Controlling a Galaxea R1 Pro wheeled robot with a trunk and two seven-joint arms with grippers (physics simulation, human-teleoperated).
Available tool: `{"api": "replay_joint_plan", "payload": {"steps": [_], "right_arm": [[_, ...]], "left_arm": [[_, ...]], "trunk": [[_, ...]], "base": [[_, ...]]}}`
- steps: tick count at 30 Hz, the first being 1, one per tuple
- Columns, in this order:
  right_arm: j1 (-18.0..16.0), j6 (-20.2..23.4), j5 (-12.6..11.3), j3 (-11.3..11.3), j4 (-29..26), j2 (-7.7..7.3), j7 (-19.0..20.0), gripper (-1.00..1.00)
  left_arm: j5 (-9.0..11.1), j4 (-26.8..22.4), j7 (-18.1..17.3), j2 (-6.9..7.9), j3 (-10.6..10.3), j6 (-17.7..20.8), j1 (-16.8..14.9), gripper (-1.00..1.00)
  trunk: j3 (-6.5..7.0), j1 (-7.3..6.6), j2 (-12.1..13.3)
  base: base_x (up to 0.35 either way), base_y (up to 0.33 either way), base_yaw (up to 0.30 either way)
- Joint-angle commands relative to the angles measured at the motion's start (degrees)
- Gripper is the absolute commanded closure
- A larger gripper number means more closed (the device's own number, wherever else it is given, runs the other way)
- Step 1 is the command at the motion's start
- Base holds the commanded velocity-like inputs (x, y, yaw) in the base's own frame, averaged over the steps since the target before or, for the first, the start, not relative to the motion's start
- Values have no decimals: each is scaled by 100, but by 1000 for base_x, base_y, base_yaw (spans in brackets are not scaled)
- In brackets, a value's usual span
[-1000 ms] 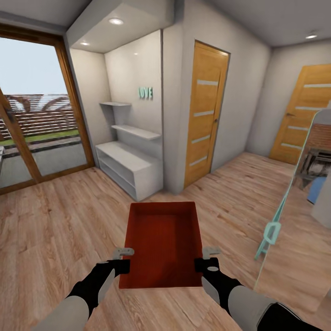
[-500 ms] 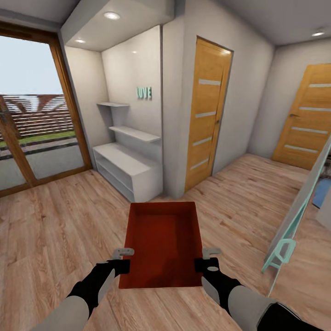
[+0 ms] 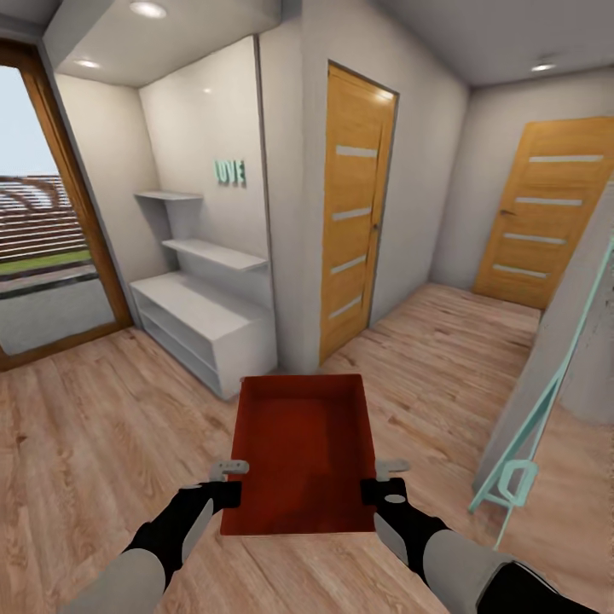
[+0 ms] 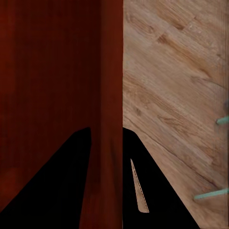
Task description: Move the two storage containers from the living room to the garage. In the garage, place one container on the floor and stack the other container on top of it (either order is fine).
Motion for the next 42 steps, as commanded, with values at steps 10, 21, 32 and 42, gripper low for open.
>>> {"api": "replay_joint_plan", "payload": {"steps": [10, 21, 32, 42], "right_arm": [[-9, -248, 42, -267, -3, -52, -201, 100], [-9, -248, 42, -264, -3, -46, -201, 100], [-9, -248, 42, -272, -3, -52, -201, 100], [-9, -248, 42, -264, -3, -49, -201, 100]], "left_arm": [[56, -2, 15, 9, 36, 37, 1, 100], [62, 1, 15, 13, 32, 37, 1, 100], [63, 3, 15, 13, 32, 37, 1, 100], [63, 7, 15, 13, 32, 37, 1, 100]], "trunk": [[-8, 5, -7], [-8, 5, -7], [-8, 5, -7], [-8, 5, -7]], "base": [[322, 0, -242], [321, 0, -159], [322, 0, -3], [322, 0, 0]]}}
